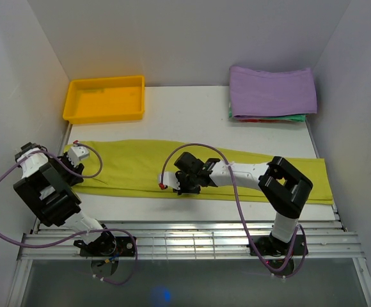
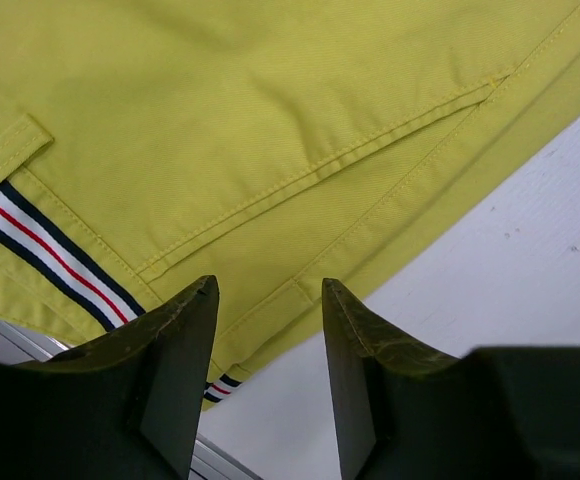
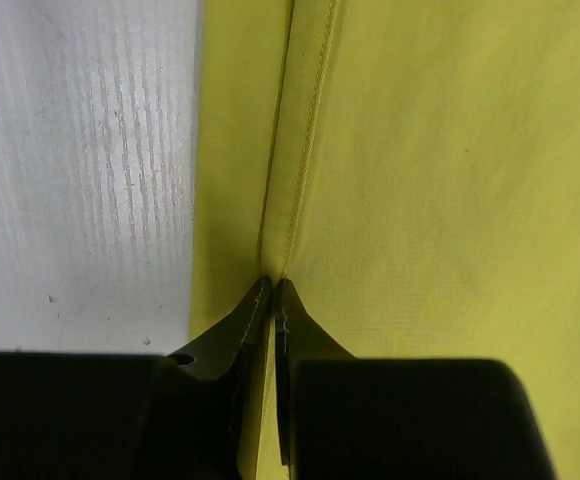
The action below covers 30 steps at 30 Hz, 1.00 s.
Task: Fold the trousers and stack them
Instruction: Fold the trousers
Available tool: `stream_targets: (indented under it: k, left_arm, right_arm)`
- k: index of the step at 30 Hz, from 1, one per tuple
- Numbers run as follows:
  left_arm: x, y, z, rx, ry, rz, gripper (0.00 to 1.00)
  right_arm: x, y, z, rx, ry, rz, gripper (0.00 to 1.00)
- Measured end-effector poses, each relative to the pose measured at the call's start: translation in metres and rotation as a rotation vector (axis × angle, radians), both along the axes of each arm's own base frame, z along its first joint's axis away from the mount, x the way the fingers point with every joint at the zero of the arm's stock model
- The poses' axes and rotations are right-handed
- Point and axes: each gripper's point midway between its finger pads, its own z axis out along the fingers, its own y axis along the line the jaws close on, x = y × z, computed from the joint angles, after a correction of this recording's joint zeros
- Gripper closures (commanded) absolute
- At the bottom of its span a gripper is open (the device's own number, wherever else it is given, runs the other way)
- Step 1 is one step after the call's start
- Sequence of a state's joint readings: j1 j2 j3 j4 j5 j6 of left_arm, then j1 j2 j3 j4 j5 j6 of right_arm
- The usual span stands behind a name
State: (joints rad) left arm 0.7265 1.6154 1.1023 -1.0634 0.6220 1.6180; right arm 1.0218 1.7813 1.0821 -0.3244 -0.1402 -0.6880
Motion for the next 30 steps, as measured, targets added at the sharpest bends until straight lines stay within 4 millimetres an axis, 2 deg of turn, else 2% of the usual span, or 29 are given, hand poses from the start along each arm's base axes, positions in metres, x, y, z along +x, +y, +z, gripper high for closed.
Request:
stream_targets:
  k: [12,18,30]
  left_arm:
    - [-0.005,0.030,-0.005,0.081,-0.009,-0.052,0.45]
    - [-0.006,0.033,-0.005,0.097,-0.015,-0.084,0.45]
    - [-0.015,0.050,-0.008,0.180,-0.028,-0.167,0.44]
  right_arm:
    - [0.003,0.001,0.007,-0.005,-0.009,-0.010,0.92]
    - [0.007,0.001,0.021,0.013,-0.019,-0.018,0.92]
    - [0.008,-0.001,0.026,0.035,0.006,-0.023,0.92]
